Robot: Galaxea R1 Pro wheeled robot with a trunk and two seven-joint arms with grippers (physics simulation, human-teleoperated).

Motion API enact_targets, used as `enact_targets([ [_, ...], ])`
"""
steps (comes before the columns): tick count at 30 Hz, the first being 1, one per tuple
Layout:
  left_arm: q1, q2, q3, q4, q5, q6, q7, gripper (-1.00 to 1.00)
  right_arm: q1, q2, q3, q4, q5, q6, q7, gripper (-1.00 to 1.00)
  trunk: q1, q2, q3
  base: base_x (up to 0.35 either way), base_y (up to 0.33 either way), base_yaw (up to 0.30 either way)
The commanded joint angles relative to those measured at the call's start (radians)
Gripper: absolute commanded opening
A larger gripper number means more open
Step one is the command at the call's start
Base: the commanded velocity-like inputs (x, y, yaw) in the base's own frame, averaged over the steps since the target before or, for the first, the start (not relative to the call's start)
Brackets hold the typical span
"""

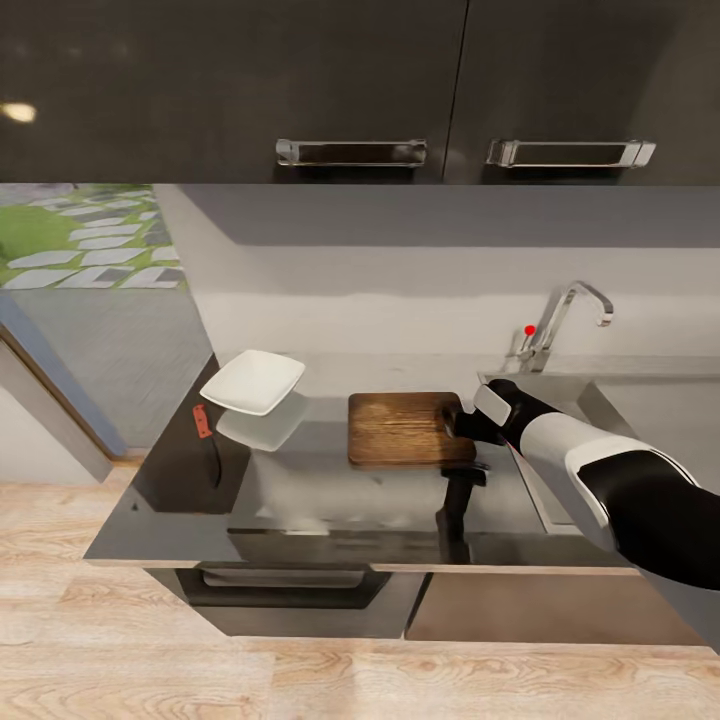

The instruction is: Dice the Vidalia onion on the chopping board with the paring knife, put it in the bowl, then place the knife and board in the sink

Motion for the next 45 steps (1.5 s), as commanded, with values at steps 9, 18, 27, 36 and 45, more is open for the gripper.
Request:
enact_targets([
  [9,-0.001,0.000,-0.001,0.002,0.006,-0.005,-0.001,1.00,0.013,-0.004,0.054,0.005,0.016,0.009,-0.009,1.00,0.001,-0.001,-0.002,0.000,0.000,0.000],
  [18,-0.001,0.000,-0.001,0.002,0.007,-0.005,-0.002,1.00,0.013,-0.002,0.054,0.003,0.014,0.009,-0.010,1.00,0.001,-0.001,-0.002,0.000,0.000,0.000],
  [27,-0.001,0.000,-0.001,0.002,0.007,-0.005,-0.001,1.00,0.013,-0.002,0.054,0.003,0.014,0.009,-0.010,1.00,0.001,-0.001,-0.002,0.000,0.000,0.000],
  [36,-0.001,0.000,-0.001,0.002,0.007,-0.005,-0.001,1.00,0.013,-0.001,0.052,-0.005,0.012,0.010,-0.011,1.00,0.001,-0.001,-0.002,0.000,0.000,0.000],
  [45,-0.001,0.000,-0.001,0.002,0.008,-0.005,0.000,1.00,0.013,-0.013,0.054,-0.177,0.020,0.120,-0.030,1.00,0.001,-0.001,-0.002,0.000,0.000,0.000],
])
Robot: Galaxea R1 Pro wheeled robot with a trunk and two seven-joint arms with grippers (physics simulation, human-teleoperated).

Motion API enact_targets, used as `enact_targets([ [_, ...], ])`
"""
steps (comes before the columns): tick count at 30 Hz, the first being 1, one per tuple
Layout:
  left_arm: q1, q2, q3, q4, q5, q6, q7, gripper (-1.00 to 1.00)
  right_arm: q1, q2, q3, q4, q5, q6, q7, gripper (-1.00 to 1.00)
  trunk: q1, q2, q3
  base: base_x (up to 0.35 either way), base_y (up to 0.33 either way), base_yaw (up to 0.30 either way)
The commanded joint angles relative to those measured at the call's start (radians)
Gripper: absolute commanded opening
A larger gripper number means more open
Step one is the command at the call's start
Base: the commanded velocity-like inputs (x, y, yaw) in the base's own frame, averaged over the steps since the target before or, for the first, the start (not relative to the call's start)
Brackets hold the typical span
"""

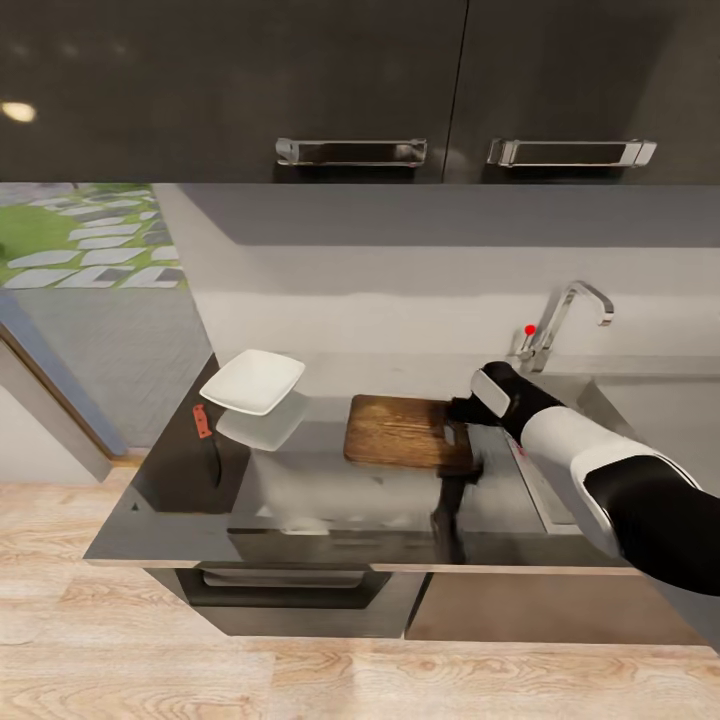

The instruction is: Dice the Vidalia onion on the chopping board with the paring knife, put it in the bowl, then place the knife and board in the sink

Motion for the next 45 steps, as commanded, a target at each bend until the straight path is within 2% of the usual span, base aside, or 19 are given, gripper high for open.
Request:
enact_targets([
  [1,-0.001,0.000,0.000,0.002,0.006,-0.005,-0.001,1.00,0.000,-0.003,0.006,-0.030,-0.010,0.024,-0.015,1.00,0.001,-0.001,-0.001,0.000,0.000,0.000],
  [3,-0.001,0.000,0.000,0.002,0.006,-0.005,-0.001,1.00,0.000,-0.010,0.005,-0.141,-0.011,0.098,-0.054,1.00,0.001,-0.001,-0.001,0.000,0.000,0.000],
  [5,-0.001,0.000,0.000,0.002,0.006,-0.005,-0.001,1.00,0.000,-0.012,0.005,-0.197,-0.010,0.128,-0.080,1.00,0.001,-0.001,-0.001,0.000,0.000,0.000],
  [7,-0.001,0.000,0.000,0.002,0.006,-0.005,-0.001,1.00,0.000,-0.013,0.004,-0.295,-0.010,0.175,-0.140,1.00,0.001,-0.001,-0.001,0.000,0.000,0.000],
  [12,-0.001,0.000,0.000,0.002,0.006,-0.005,-0.001,1.00,0.000,-0.013,0.002,-0.364,-0.012,0.204,-0.211,1.00,0.001,-0.001,-0.001,0.000,0.000,0.000],
  [29,-0.001,-0.001,0.000,0.002,0.006,-0.005,-0.002,1.00,0.000,-0.015,0.006,-0.378,-0.011,0.207,-0.231,1.00,0.001,-0.001,-0.001,-0.015,0.000,0.000],
  [45,-0.001,-0.003,0.000,0.002,0.006,-0.005,-0.002,1.00,0.000,-0.010,0.008,-0.375,-0.011,0.206,-0.229,1.00,0.001,-0.001,-0.001,-0.311,0.000,0.000],
])
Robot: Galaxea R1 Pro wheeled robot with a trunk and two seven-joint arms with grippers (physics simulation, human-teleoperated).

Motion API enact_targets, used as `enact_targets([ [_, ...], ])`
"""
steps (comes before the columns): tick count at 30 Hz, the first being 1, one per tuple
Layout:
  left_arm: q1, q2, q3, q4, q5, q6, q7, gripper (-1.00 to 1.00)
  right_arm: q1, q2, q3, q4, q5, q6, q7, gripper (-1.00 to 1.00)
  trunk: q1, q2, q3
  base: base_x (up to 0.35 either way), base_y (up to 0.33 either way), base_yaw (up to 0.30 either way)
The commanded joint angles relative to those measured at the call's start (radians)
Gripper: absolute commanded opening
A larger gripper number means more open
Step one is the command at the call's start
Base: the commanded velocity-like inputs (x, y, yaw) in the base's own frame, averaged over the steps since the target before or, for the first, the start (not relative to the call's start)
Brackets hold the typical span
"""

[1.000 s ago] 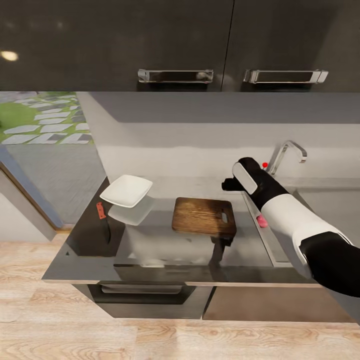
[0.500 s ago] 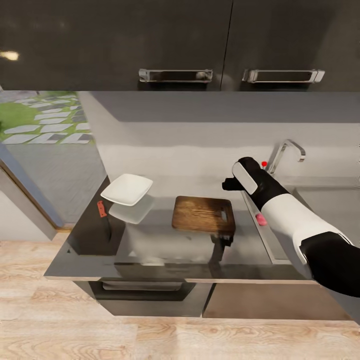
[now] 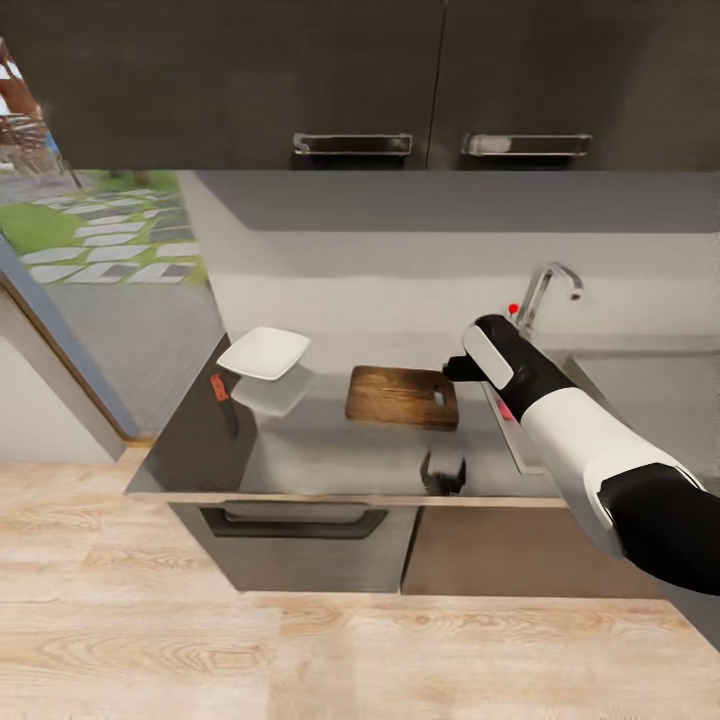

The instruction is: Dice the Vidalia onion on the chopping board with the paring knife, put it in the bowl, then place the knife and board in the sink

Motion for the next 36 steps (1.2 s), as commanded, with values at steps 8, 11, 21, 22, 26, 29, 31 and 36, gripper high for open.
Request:
enact_targets([
  [8,-0.001,-0.001,0.000,0.002,0.005,-0.005,-0.001,1.00,-0.001,-0.001,0.008,0.012,-0.011,0.001,-0.008,1.00,0.000,-0.002,-0.001,-0.339,0.000,0.000],
  [11,-0.001,-0.001,0.000,0.002,0.005,-0.005,-0.001,1.00,-0.001,-0.001,0.008,0.017,-0.011,0.001,-0.008,1.00,0.000,-0.002,-0.001,-0.339,0.000,0.000],
  [21,-0.001,-0.001,0.000,0.002,0.005,-0.004,-0.001,1.00,-0.001,-0.001,0.008,0.090,-0.011,-0.040,0.000,1.00,0.000,-0.002,-0.001,-0.339,0.000,0.000],
  [22,-0.001,-0.001,0.000,0.002,0.005,-0.004,-0.001,1.00,-0.001,-0.001,0.008,0.099,-0.011,-0.047,0.000,1.00,0.000,-0.002,-0.001,-0.339,0.000,0.000],
  [26,-0.001,-0.002,0.000,0.002,0.005,-0.004,-0.001,1.00,-0.001,0.001,0.009,0.154,-0.013,-0.092,0.003,1.00,0.000,-0.002,-0.001,-0.339,0.000,0.000],
  [29,-0.001,-0.002,0.000,0.002,0.005,-0.004,-0.001,1.00,-0.001,0.001,0.009,0.183,-0.014,-0.113,0.003,1.00,0.000,-0.002,-0.001,-0.339,0.000,0.000],
  [31,-0.001,-0.002,0.000,0.002,0.005,-0.004,-0.002,1.00,-0.001,0.001,0.009,0.211,-0.014,-0.137,0.006,1.00,0.000,-0.002,-0.001,-0.339,0.000,0.000],
  [36,-0.001,-0.002,0.000,0.002,0.005,-0.004,-0.002,1.00,0.025,0.007,0.010,0.308,-0.008,-0.246,0.047,1.00,0.000,-0.002,-0.001,-0.303,0.000,0.000],
])
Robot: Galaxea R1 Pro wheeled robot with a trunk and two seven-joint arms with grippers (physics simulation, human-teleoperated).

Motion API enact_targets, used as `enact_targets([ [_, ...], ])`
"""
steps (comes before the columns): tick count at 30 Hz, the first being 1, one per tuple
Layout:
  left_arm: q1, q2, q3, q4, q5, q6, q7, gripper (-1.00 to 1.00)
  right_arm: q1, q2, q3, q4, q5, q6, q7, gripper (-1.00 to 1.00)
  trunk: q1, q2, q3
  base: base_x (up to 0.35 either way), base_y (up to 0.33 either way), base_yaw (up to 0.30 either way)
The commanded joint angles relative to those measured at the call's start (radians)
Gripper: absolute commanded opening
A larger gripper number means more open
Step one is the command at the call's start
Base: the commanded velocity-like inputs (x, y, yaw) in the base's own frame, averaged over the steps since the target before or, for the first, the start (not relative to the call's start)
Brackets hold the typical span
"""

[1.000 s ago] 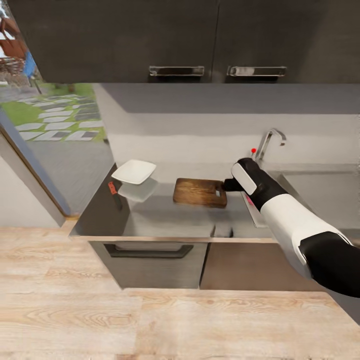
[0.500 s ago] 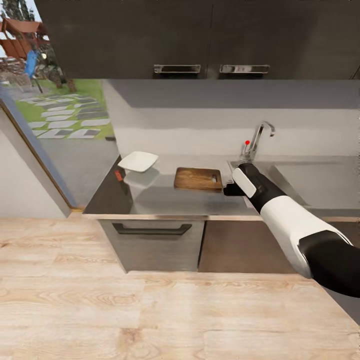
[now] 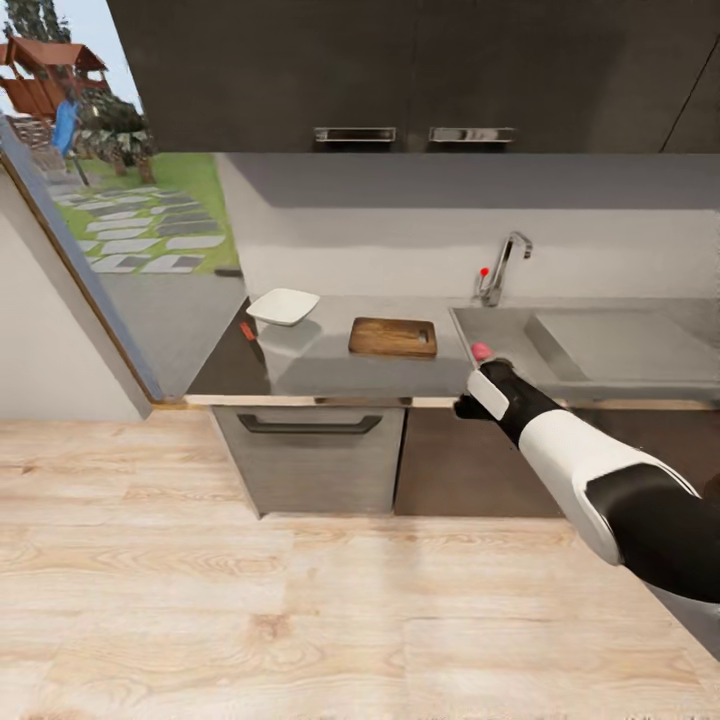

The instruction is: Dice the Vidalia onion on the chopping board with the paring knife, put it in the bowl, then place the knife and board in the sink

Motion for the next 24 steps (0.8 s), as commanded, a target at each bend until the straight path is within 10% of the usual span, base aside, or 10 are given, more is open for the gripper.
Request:
enact_targets([
  [1,-0.001,0.000,0.000,0.002,0.006,-0.005,-0.001,1.00,0.020,0.000,0.009,0.020,-0.001,-0.035,0.017,1.00,0.000,-0.002,-0.001,-0.219,0.000,0.000],
  [8,-0.001,0.000,0.000,0.002,0.006,-0.005,-0.001,1.00,0.158,0.002,0.010,0.087,0.159,-0.205,0.195,1.00,0.000,-0.002,-0.001,-0.105,0.000,0.000],
  [16,-0.001,0.000,0.000,0.002,0.006,-0.005,-0.001,1.00,0.292,0.002,0.010,0.207,0.190,-0.487,0.297,1.00,0.000,-0.002,-0.001,-0.007,0.000,0.000],
  [20,-0.001,0.000,0.000,0.002,0.006,-0.005,-0.001,1.00,0.558,0.011,0.010,0.248,0.195,-0.838,0.407,1.00,0.000,-0.002,-0.001,0.000,0.000,0.000],
  [24,-0.001,0.000,0.001,0.001,0.006,-0.005,-0.001,1.00,0.705,0.023,0.010,0.252,0.196,-1.005,0.420,1.00,0.000,-0.002,-0.001,0.000,0.000,0.000],
])
